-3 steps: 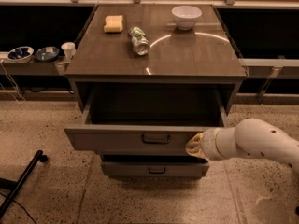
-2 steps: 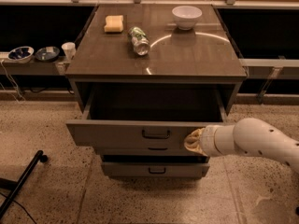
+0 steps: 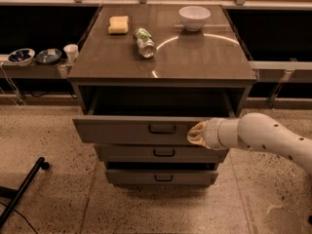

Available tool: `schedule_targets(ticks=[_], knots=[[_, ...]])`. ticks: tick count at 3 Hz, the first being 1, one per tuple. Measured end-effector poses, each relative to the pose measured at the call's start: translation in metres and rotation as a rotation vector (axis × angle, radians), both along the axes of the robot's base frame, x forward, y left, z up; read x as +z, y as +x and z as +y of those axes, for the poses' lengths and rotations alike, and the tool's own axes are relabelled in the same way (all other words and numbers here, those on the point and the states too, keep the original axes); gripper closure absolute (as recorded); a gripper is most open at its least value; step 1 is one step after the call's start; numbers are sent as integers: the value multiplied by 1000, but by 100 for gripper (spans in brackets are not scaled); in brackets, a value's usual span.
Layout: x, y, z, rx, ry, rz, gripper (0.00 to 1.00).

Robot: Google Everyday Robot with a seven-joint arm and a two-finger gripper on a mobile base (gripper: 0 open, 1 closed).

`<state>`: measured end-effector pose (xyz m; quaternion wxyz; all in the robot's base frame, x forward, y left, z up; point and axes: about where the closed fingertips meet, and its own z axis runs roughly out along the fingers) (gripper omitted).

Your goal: Close top drawer

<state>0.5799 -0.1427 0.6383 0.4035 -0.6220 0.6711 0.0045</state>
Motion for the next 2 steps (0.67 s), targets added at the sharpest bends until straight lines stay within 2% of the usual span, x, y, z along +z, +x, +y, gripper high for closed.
schedule_targets(ticks=[1,2], knots=[[0,0,0,0,0,0,100],[7,24,-2,-14,17,-28,100]])
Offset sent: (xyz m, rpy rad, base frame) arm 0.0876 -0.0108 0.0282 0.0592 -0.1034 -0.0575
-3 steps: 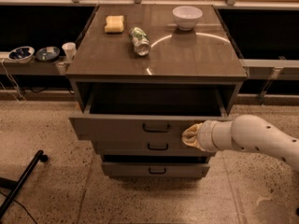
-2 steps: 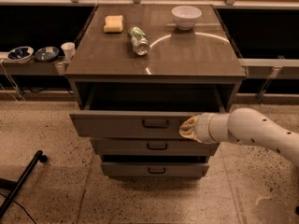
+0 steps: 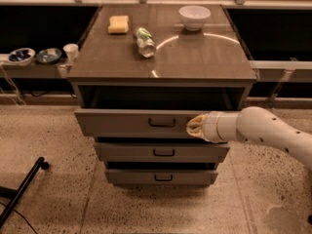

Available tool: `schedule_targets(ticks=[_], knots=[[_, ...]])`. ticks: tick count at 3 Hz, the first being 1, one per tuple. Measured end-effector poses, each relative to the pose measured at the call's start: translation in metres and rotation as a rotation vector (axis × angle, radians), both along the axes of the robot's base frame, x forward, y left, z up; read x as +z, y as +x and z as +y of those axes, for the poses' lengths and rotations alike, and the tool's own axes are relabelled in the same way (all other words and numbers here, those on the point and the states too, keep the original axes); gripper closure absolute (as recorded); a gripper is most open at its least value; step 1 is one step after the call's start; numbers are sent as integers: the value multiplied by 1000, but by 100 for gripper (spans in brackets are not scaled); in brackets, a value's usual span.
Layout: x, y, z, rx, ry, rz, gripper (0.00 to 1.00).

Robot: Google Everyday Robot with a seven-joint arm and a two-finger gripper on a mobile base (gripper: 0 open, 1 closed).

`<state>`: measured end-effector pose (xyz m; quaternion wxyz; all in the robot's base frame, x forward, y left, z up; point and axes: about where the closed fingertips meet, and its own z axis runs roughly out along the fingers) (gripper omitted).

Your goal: Close top drawer

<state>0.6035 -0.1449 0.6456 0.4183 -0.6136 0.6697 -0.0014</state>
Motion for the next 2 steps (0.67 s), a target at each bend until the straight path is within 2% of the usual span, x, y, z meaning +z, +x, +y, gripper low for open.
schedule_targets(ticks=[1,2], knots=[[0,0,0,0,0,0,100],[0,26,-2,-12,11,-9,100]])
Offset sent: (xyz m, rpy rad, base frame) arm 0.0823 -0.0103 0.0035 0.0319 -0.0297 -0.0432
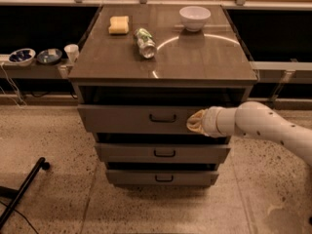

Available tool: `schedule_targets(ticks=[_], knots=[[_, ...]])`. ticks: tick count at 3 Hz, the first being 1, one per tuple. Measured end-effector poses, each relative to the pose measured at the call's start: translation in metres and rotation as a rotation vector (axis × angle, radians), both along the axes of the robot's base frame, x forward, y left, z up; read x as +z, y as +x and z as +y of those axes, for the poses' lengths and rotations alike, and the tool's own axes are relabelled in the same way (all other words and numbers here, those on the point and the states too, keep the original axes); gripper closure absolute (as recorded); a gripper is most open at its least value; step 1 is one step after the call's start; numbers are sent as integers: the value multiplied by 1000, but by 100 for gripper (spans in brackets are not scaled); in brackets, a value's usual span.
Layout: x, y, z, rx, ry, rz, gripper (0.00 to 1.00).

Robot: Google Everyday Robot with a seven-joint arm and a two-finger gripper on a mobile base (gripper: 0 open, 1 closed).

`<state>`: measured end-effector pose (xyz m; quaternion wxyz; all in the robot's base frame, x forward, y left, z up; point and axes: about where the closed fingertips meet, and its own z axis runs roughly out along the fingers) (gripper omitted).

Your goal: Close top drawer

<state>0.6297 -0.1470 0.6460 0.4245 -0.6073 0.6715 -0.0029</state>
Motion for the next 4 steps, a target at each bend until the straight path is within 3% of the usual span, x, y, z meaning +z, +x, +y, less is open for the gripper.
schedule_targets(ticks=[2,3,4], knots=[[2,12,1,3,12,-30,100],[2,-12,8,80,19,-37,100],[18,-66,15,242,-7,-41,100]])
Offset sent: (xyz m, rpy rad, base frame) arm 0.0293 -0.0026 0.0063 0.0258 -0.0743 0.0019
